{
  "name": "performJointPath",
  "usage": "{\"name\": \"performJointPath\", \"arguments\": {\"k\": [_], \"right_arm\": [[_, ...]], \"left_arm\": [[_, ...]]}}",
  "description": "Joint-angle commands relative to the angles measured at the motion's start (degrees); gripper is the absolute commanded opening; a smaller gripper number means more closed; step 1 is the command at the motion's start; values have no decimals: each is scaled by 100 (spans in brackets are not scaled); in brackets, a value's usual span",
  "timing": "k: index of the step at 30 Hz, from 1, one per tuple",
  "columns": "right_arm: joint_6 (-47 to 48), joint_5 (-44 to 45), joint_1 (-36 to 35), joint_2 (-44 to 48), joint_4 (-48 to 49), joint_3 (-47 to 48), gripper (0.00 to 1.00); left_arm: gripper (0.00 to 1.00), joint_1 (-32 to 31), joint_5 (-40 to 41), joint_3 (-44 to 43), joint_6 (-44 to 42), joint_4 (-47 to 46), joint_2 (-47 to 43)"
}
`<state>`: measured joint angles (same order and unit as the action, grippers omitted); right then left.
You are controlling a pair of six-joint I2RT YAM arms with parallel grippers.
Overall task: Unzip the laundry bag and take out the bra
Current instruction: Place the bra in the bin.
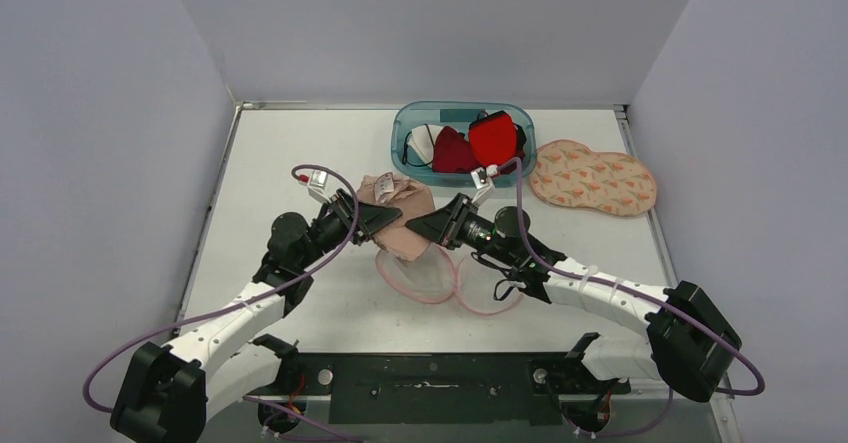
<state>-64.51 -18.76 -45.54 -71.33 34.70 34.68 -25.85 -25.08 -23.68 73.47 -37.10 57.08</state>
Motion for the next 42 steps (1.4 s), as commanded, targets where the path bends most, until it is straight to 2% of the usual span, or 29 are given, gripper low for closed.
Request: {"name": "performJointPath", "arguments": {"k": [1,4,8,17,25,30,33,39,42], "right_arm": [[307,191,-77,35,-49,347,5],[403,259,-99,70,-168,387,5],[599,332,-106,164,-422,470,5],[2021,877,48,1199,-2333,1307,5],[2930,1804,134,1842,-3734,1946,5],[3089,3089,293,1874,-3740,2102,5],[2797,3053,776,1573,-3327,2127,5],[2256,2128,1987,571,-2204,2295,5],[2250,1664,2320,14,-1517,2392,5]], "left_arm": [[39,-63,32,-343,-304,275,-285],[48,-61,34,-337,-316,327,-343],[67,-61,-38,-389,-385,503,-402],[98,-53,356,-870,-1177,2309,-1132],[96,-35,1225,-1164,-1739,3774,-1914],[96,-17,1722,-1042,-1794,4315,-2304],[96,-19,1923,-861,-1682,4465,-2438],[96,-9,1849,-539,-1450,4436,-2500],[96,-1,1762,-382,-1400,4359,-2516]]}}
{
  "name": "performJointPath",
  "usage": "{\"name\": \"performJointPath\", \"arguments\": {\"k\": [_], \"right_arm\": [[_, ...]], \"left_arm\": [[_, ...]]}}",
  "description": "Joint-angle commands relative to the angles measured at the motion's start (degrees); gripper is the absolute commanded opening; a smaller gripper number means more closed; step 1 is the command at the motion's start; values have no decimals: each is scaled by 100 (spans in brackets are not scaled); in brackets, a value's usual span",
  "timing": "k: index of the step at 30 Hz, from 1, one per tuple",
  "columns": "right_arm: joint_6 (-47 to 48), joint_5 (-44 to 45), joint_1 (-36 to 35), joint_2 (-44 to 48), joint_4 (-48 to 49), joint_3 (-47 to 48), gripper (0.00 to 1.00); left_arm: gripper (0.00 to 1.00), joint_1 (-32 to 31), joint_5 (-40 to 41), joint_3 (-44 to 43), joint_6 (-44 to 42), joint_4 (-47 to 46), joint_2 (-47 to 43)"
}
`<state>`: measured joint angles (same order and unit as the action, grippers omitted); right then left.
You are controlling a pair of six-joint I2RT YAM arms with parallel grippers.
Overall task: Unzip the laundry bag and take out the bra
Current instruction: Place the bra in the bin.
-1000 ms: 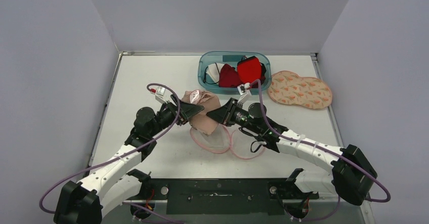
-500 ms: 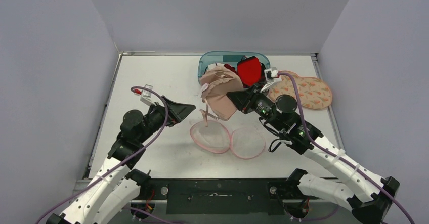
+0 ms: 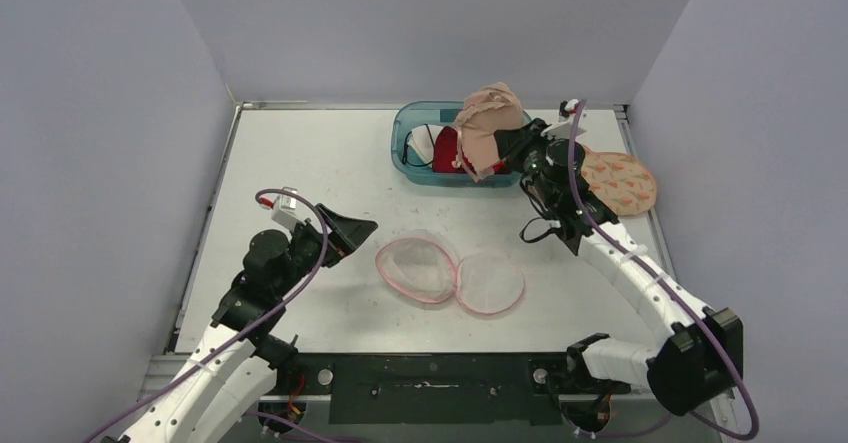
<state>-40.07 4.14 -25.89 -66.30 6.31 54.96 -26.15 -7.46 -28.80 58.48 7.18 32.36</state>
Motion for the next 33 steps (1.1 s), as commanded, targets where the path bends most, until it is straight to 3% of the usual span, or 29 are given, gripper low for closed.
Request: {"name": "performJointPath", "arguments": {"k": [1,11,24,33], "right_arm": [[-59,-631,398,-702,1345,495,5],[200,-1297,835,-2620,2052,1268,5],[363,-1767,1020,-4067,2841,1378,5],[614,-1767,1215,-4668,2091,1693,7]], "left_arm": [[96,36,-47,216,98,-169,-57],[97,83,-206,904,192,-549,-128],[97,100,7,1133,63,-636,-220],[97,118,-137,1315,143,-1005,164]]}}
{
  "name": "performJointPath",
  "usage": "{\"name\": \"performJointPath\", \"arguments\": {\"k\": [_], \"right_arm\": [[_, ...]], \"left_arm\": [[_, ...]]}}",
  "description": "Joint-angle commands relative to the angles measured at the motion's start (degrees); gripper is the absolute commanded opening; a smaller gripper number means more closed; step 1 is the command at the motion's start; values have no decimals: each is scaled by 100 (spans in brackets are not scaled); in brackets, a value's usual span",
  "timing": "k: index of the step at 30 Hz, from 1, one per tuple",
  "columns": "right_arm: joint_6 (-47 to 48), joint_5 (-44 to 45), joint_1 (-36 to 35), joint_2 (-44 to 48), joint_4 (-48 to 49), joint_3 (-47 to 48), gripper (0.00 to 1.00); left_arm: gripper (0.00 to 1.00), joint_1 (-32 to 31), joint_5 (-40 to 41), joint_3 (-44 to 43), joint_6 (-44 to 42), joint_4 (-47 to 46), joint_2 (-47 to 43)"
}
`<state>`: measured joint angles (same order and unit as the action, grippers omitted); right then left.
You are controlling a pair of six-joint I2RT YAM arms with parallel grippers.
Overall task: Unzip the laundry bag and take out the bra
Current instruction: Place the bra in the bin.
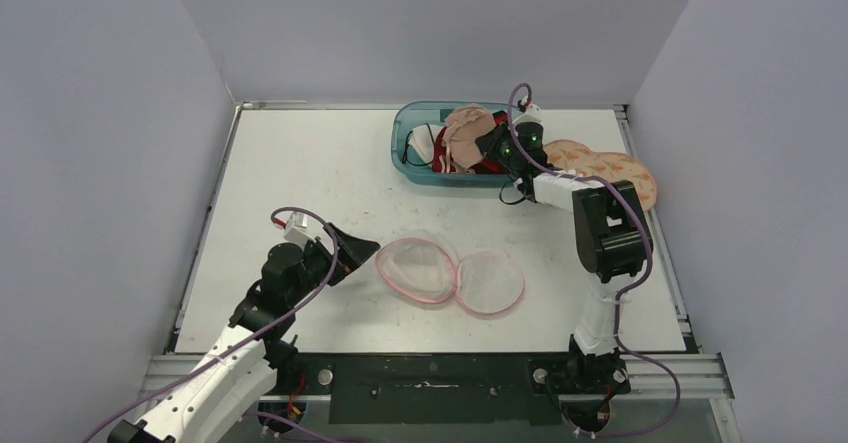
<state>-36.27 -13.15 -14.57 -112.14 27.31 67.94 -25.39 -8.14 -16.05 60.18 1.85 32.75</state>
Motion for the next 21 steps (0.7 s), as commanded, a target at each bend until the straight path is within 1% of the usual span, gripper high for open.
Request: {"name": "performJointPath", "arguments": {"k": [1,5,8,9,17,19,21], "right_arm": [[285,-26,96,-119,-119,437,11],[348,107,120,-96,-342,489,45],[369,229,119,77,-466,489,53],[374,309,113,164,-516,464,58],[424,1046,70,1027,-922,136,85],[545,1161,3,1254,-1064,120,98],[581,1275,-57,1453,-1141,104,100]], "left_arm": [[97,49,-80,54,-12,-502,148],[97,51,-81,89,18,-560,154],[97,51,-90,93,33,-568,120],[97,49,-91,91,41,-564,114],[97,55,-122,40,23,-452,59],[97,49,-101,17,-24,-380,20],[97,56,-69,-11,-81,-330,-17]]}}
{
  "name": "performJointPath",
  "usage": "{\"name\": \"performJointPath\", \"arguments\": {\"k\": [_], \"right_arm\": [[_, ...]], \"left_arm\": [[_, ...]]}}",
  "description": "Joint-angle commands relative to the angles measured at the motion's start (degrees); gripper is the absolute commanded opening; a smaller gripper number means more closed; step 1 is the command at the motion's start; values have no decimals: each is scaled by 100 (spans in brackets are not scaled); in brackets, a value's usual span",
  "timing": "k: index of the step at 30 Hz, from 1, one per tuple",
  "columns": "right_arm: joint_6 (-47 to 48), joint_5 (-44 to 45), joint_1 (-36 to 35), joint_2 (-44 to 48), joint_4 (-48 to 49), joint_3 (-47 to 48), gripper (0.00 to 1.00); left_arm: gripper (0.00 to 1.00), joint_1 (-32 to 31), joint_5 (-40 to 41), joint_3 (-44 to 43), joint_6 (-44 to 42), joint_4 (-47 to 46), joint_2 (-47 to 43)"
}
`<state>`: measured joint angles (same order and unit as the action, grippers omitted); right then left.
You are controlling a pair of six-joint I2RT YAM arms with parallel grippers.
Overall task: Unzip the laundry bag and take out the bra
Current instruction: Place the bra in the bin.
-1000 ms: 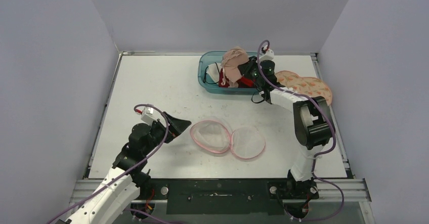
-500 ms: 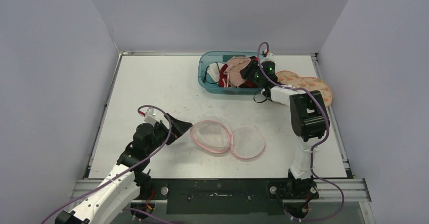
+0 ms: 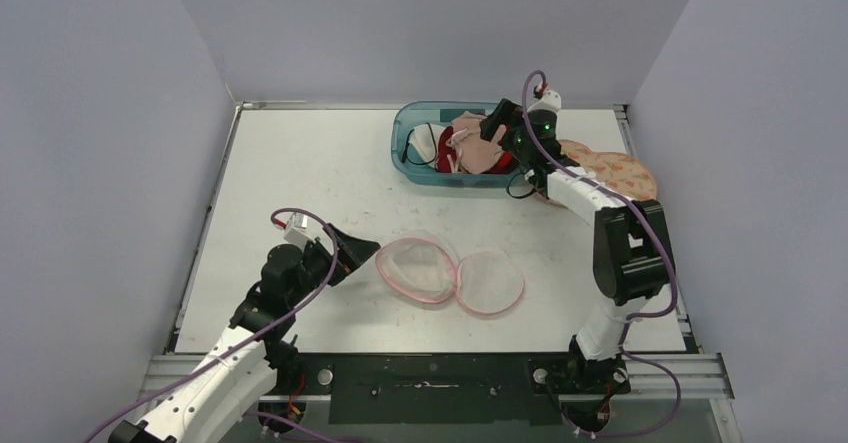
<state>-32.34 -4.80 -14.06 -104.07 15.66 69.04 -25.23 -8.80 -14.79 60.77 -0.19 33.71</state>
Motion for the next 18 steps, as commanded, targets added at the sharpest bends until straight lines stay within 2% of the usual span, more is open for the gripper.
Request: {"name": "performJointPath", "arguments": {"k": [1,3,4,5,7,9,11,18], "right_arm": [[162,459,-140,722,71,-60,100],[32,335,-174,781,192,-133,96],[-62,171,-183,725,244,-121,89],[-161,15,-176,660,301,-107,79],[-380,-257,-176,489,418,-95,52],[-527,-402,-176,298,510,-81,37],[-617,-444,-161,90,413,-4,34],[-711,-315,10,-545,-24,160,37]], "left_arm": [[97,40,20,-150,-167,-99,-119],[97,43,58,-212,-253,-89,-112],[97,42,66,-249,-322,-81,-99],[97,38,75,-293,-387,-52,-75],[98,43,85,-414,-572,7,-23],[99,32,70,-533,-807,250,51],[100,29,98,-667,-1040,522,159],[98,11,245,-878,-1424,1021,494]]}}
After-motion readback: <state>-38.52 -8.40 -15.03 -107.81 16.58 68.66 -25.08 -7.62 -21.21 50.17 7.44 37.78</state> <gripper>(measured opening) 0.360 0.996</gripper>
